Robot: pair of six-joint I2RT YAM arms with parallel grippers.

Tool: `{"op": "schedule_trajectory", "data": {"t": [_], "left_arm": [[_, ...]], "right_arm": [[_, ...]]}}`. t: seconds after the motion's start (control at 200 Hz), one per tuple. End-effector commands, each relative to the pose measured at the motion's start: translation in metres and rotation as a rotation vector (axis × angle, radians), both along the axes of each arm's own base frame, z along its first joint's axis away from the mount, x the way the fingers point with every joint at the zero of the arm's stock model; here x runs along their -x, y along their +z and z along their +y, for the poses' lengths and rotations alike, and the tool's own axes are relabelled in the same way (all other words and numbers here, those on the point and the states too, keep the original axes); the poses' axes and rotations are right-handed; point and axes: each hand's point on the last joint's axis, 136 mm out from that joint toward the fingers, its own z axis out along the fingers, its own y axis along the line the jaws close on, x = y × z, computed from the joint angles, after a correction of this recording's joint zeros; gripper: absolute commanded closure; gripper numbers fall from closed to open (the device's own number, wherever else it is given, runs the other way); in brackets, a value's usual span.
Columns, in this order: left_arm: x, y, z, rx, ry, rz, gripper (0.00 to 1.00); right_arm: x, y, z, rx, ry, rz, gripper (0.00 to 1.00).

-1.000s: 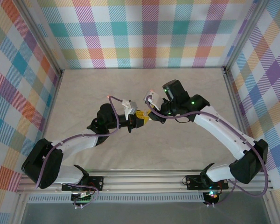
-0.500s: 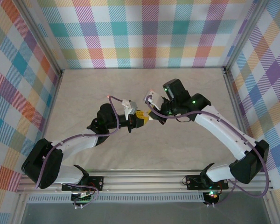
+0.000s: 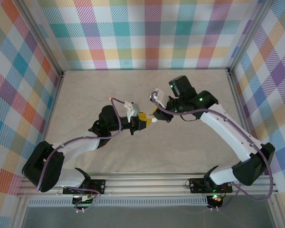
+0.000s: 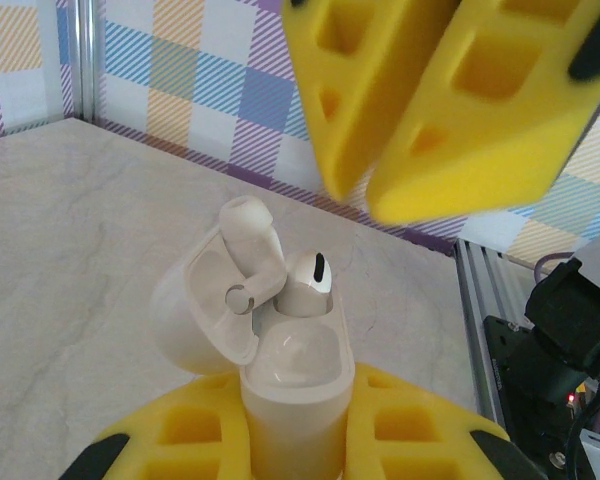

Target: Insert the wireless bluetooth earbuds into the charging case

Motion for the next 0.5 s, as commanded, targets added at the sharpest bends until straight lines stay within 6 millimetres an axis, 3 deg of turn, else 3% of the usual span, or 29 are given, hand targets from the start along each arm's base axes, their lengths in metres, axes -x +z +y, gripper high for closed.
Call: {"op": "schedule_trajectory", "data": {"t": [0.0, 0.14, 0.215, 0.495], "left_arm": [[-0.001, 0.015, 0.002, 0.016, -0.006, -0.055, 1.00], [-0.006, 0.007, 0.005, -0.028, 0.027, -0.020, 1.00], [-0.012, -0.006, 0.008, -0.109, 0.062, -0.008, 1.00], [-0.023, -0.082, 0.026, -0.410, 0.118, 0.034, 1.00]], "right_arm": [[0.005, 0.012, 0.000, -0.077, -0.043, 0.161, 0.80], [-0.004, -0.001, 0.000, -0.068, -0.170, 0.290, 0.78], [-0.014, -0.017, -0.002, -0.061, -0.278, 0.346, 0.71], [-0.037, -0.080, 0.008, -0.188, -0.488, 0.633, 0.69]]}}
